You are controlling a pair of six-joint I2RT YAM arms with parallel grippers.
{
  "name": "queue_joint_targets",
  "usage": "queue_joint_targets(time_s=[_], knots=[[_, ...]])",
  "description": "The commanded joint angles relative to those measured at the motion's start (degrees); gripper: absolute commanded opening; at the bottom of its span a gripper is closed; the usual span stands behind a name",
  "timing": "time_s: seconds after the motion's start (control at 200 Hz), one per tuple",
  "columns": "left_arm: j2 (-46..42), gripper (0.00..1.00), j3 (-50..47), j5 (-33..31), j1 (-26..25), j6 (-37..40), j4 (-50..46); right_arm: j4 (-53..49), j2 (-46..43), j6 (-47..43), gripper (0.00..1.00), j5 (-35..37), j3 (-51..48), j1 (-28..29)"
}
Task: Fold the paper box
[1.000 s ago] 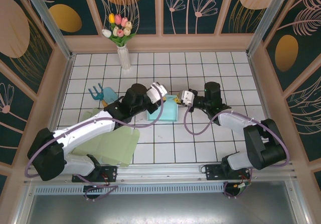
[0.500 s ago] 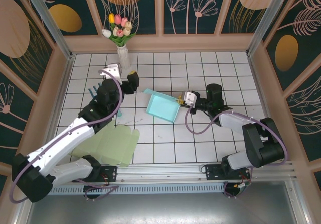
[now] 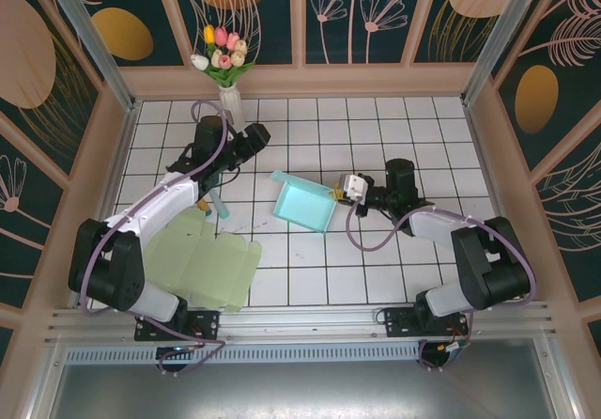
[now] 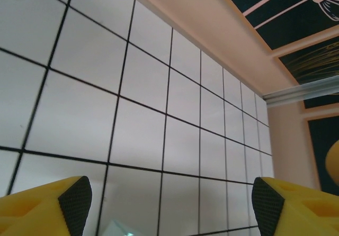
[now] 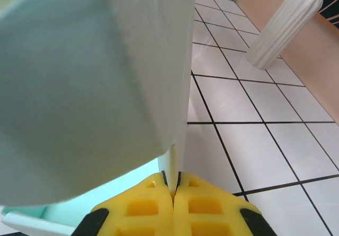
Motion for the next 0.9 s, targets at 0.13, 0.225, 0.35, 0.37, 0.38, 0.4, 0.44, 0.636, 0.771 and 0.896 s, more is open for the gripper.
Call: queue_joint_targets(time_s=[0.13, 0.225, 0.35, 0.37, 0.38, 0.4, 0.44, 0.636, 0.771, 0.896], knots=[[-1.9, 0.76, -1.6, 1.9, -2.2, -6.6, -0.5, -0.8, 0.9, -2.3, 0.0, -2.9, 1.0, -0.7], [-2.0, 0.76, -1.7, -0.4, -4.4, -5.8, -1.4, -0.8, 0.8, -2.4, 0.0, -3.1, 1.1, -0.7], [1.2, 0.74, 1.0, -2.5, -5.2, -2.6, -5.0, -0.8, 0.2, -2.3, 0.0, -3.4, 0.8, -0.7], [1.8, 0.73, 1.4, -2.9, -5.2, -2.0, -5.4, -0.8, 0.0, -2.2, 0.0, -3.5, 0.8, -0.8], [2.0, 0.72, 1.5, -2.9, -5.2, -1.8, -5.5, -0.8, -0.1, -2.1, 0.0, -3.4, 0.7, -0.7], [2.5, 0.71, 1.7, -3.0, -5.2, -1.6, -5.6, -0.8, -0.1, -2.0, 0.0, -3.4, 0.8, -0.7], [3.2, 0.71, 1.5, -2.5, -5.3, -1.7, -5.4, -0.5, -0.3, -1.7, 0.0, -3.4, 0.6, -0.7], [3.2, 0.71, 0.1, -2.8, -8.1, -2.8, -2.7, -0.3, -0.2, 0.7, 0.0, -3.9, 1.8, -0.8], [3.3, 0.71, 0.2, -0.8, -9.6, -4.2, -2.0, 0.8, -0.6, 1.3, 0.0, -4.6, 1.5, -0.8], [2.5, 0.71, 0.2, -1.3, -12.1, -4.8, -2.0, 0.9, -0.7, 1.4, 0.0, -4.2, 1.6, -0.8]])
